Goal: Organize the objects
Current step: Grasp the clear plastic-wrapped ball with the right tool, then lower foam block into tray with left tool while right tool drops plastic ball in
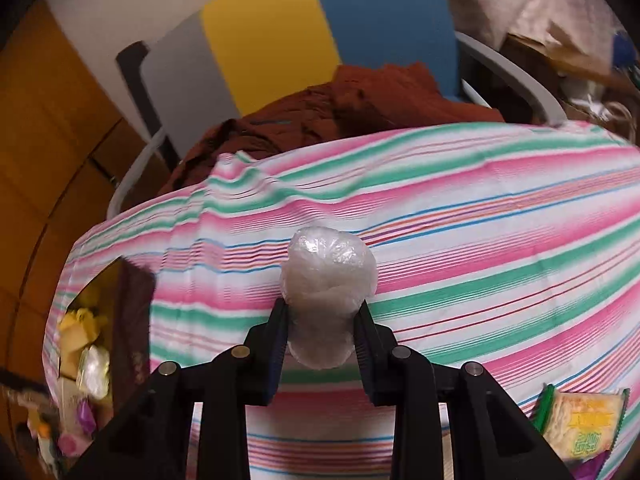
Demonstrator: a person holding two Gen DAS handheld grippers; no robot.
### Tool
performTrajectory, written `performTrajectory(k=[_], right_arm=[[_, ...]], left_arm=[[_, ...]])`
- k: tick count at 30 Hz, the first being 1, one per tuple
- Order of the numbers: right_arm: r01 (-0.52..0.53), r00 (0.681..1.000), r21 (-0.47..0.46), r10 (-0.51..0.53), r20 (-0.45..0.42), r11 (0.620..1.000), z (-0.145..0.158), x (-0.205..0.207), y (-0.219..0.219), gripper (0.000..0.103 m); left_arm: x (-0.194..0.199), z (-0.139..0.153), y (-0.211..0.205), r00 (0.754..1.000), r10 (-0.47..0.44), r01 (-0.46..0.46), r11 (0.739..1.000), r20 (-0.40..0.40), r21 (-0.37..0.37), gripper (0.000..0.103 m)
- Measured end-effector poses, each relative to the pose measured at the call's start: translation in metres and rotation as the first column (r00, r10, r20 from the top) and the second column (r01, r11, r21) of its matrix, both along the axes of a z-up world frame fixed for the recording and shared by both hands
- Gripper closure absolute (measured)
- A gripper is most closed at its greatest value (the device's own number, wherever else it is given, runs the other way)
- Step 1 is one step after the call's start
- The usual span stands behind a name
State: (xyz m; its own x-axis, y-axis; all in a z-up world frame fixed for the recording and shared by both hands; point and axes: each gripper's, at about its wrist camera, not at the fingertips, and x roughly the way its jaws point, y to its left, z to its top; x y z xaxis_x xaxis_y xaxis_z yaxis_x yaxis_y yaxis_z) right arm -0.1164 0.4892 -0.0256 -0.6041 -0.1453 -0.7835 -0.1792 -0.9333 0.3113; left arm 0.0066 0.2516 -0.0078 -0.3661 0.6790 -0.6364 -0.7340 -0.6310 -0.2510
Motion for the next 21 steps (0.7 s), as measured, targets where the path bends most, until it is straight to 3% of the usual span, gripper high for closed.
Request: performTrajectory(k=[4,9,15,17,18,20,21], right_arm=[[-0.061,0.997,0.004,0.061,-0.037,0.998,0.016,0.006,-0.031,0.071],[-0.148,0.986,-0.025,0.145,-0.086,0.989,0.035,0.016,-0.079,0.071],[-0.248,0.964,-0.042,0.242,-0.115,0.968,0.05,0.011,-0.147,0.068],[-0.28,0.955,-0.061,0.271,-0.12,0.958,0.053,0.008,-0.169,0.066],[-0.29,0.952,-0.074,0.28,-0.121,0.954,0.053,0.006,-0.177,0.061],[-0.307,0.947,-0.096,0.294,-0.132,0.947,0.056,0.006,-0.193,0.025],[-0.316,0.943,-0.096,0.302,-0.138,0.944,0.057,0.006,-0.199,0.023]], left_arm=[[-0.013,0.015,-0.037,0.993,0.115,-0.114,0.993,-0.013,0.023,0.086],[-0.03,0.016,-0.083,0.968,0.25,-0.25,0.968,-0.009,0.024,0.086],[-0.044,0.0,-0.128,0.918,0.396,-0.396,0.918,0.035,-0.016,0.086],[-0.045,-0.005,-0.141,0.897,0.437,-0.437,0.899,0.057,-0.02,0.078],[-0.045,-0.008,-0.149,0.887,0.458,-0.458,0.889,0.062,-0.023,0.075],[-0.046,-0.011,-0.161,0.864,0.497,-0.497,0.867,0.079,-0.023,0.07],[-0.047,-0.011,-0.164,0.856,0.51,-0.51,0.86,0.083,-0.024,0.069]])
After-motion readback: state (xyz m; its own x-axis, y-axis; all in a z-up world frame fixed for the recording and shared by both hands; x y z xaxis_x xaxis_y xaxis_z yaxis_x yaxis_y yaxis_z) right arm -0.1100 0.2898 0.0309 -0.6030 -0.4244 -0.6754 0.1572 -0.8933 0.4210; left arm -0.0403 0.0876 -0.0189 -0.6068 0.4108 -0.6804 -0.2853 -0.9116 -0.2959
